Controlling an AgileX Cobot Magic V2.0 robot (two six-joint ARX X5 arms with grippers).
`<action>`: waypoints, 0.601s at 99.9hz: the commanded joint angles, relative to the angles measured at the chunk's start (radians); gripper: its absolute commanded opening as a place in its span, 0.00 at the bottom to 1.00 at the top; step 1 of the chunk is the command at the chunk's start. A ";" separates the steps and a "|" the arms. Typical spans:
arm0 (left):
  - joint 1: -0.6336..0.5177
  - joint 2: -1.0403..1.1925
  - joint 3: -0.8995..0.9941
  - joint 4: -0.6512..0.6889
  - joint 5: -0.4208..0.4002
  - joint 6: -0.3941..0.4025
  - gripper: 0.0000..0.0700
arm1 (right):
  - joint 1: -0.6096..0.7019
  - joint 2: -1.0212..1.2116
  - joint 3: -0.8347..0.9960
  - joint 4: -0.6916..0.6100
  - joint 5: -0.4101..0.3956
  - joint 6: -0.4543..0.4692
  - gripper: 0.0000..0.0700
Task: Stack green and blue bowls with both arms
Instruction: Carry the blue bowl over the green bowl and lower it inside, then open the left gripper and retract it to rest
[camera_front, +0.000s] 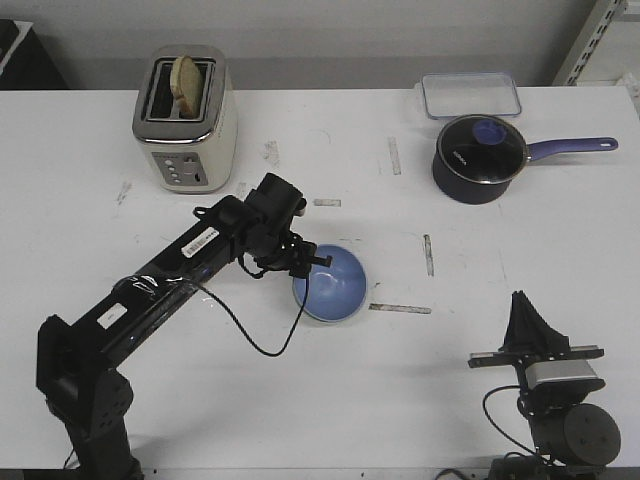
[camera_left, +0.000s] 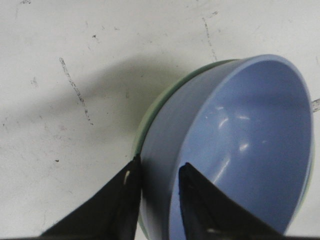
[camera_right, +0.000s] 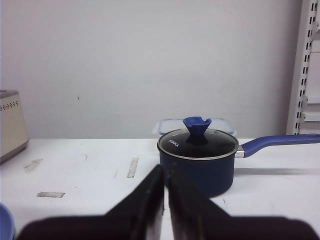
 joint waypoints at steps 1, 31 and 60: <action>-0.015 0.014 0.028 -0.003 0.003 -0.003 0.25 | 0.001 -0.002 0.005 0.010 0.000 0.009 0.00; -0.022 -0.061 0.028 -0.010 0.003 -0.003 0.48 | 0.001 -0.002 0.005 0.010 0.000 0.009 0.00; -0.007 -0.196 -0.039 0.061 -0.015 0.034 0.47 | 0.001 -0.002 0.005 0.010 0.000 0.009 0.00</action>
